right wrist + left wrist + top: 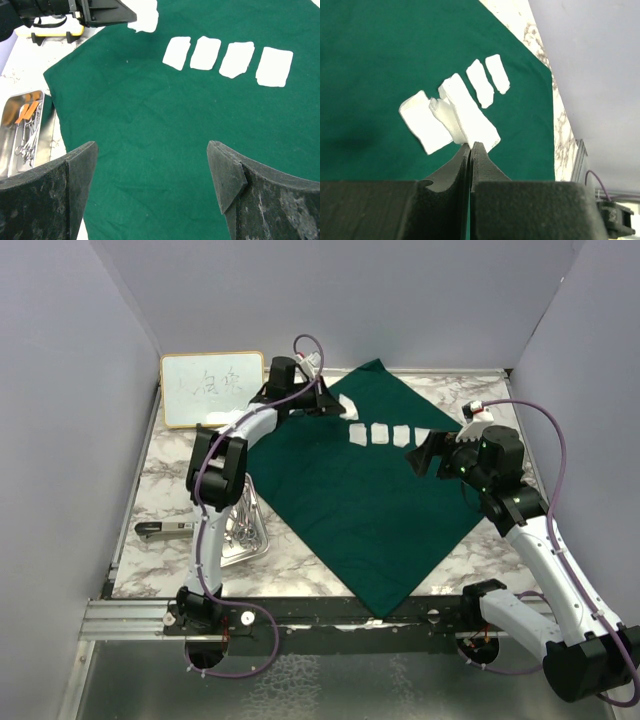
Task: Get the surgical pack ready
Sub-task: Adjust the medical item in the surgical kit.
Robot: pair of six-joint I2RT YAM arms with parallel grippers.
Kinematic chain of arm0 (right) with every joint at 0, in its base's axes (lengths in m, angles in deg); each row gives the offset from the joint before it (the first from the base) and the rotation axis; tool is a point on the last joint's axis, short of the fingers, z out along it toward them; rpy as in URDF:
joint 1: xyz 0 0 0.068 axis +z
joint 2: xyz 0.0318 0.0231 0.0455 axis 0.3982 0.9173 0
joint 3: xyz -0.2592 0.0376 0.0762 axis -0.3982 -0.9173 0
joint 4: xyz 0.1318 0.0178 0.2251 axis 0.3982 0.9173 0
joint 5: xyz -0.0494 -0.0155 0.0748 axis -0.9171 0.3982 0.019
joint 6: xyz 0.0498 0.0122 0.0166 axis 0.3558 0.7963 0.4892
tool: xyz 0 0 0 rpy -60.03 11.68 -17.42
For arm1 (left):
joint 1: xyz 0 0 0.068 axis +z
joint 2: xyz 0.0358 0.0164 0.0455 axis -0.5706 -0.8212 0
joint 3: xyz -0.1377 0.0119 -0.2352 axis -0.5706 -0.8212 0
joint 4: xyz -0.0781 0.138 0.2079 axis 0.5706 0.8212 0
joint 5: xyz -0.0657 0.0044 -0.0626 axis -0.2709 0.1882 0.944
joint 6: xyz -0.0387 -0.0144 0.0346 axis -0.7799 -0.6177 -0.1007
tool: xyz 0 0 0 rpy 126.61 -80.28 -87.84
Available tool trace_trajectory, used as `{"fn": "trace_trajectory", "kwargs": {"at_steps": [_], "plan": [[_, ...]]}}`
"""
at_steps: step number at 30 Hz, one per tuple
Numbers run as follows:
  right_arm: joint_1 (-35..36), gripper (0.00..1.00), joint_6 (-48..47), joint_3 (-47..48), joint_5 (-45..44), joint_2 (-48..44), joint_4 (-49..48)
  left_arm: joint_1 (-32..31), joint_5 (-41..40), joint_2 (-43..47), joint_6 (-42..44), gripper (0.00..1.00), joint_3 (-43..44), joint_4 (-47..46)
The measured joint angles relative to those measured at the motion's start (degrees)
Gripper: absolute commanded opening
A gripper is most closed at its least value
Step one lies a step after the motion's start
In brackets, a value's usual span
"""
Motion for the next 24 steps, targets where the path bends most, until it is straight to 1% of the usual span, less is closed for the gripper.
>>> {"fn": "trace_trajectory", "kwargs": {"at_steps": [5,8,15,24], "plan": [[0.0,0.93,0.0,0.0,0.0,0.0,0.0,-1.6,3.1,-3.2,4.1,0.00,6.1,3.9],[0.0,0.93,0.0,0.0,0.0,0.0,0.0,-2.7,4.9,-6.6,5.8,0.00,10.9,6.4],[0.0,0.93,0.0,0.0,0.0,0.1,0.0,-3.8,7.3,-14.0,6.6,0.00,19.2,10.1],[0.0,0.93,0.0,0.0,0.0,0.2,0.0,-3.3,8.1,-18.0,5.9,0.00,21.4,11.1]]}}
